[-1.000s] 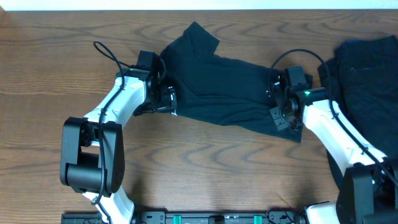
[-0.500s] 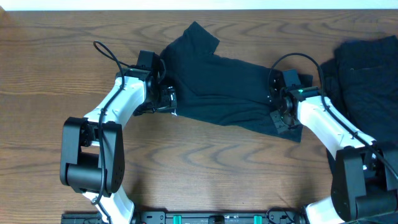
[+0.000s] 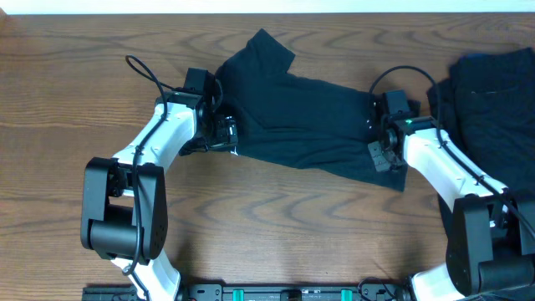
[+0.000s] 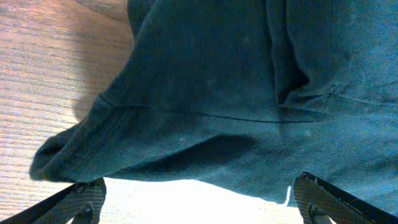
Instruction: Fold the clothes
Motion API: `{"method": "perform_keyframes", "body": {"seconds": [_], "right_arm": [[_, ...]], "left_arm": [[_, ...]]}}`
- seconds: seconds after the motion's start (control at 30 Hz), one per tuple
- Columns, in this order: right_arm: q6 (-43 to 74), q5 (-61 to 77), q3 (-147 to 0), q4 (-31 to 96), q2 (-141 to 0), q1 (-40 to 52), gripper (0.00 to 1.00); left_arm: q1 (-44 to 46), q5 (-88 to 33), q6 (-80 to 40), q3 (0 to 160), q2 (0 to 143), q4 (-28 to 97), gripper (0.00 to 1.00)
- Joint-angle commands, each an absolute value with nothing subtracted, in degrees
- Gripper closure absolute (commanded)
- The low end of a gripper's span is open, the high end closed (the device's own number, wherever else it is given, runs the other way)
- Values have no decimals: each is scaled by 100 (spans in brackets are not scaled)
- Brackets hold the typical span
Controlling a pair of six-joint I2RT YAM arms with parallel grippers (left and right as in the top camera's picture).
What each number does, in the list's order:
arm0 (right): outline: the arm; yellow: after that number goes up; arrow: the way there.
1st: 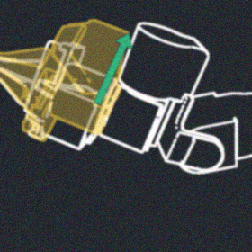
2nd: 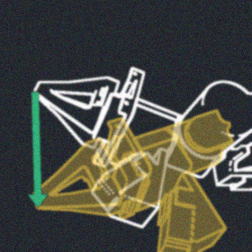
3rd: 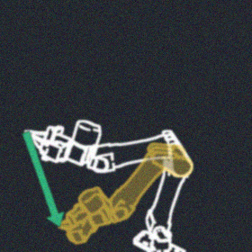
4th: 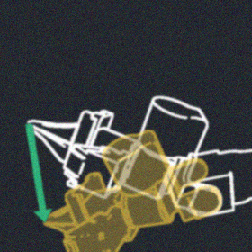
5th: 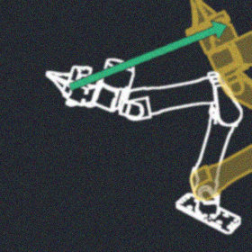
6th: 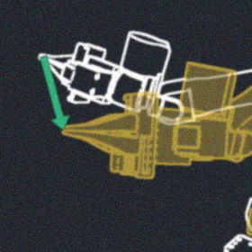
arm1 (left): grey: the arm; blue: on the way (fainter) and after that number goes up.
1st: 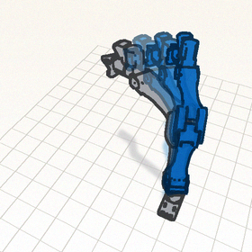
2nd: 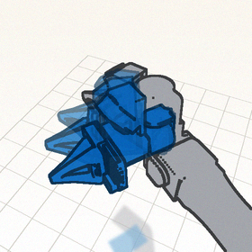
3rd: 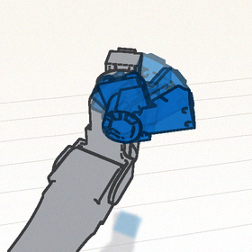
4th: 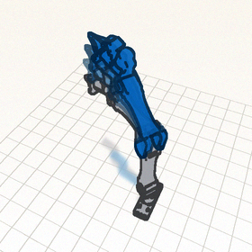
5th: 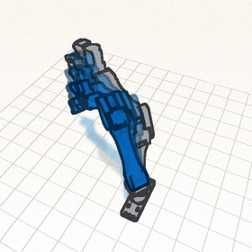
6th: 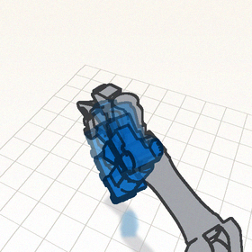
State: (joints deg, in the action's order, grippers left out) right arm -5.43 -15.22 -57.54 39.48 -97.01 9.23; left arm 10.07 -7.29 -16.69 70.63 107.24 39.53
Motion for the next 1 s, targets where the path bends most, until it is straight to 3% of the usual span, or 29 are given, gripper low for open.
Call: {"method": "perform_keyframes", "body": {"seconds": [0.0, 0.4, 0.63, 0.97], "right_arm": [[-611, -1632, -5730, 3745, -9732, 751, 99], [-652, -1603, -5625, 3085, -9765, 478, 99], [-650, -1439, -5175, 2198, -9765, 478, 93], [-650, -1673, -4775, 609, -9762, 353, 96]], "left_arm": [[993, -681, -1675, 7035, 10759, 3959, 2], [993, -681, -1678, 7035, 10759, 3959, 2], [993, -681, -1675, 7035, 10759, 3959, 2], [993, -681, -1678, 7035, 10759, 3959, 2]]}}
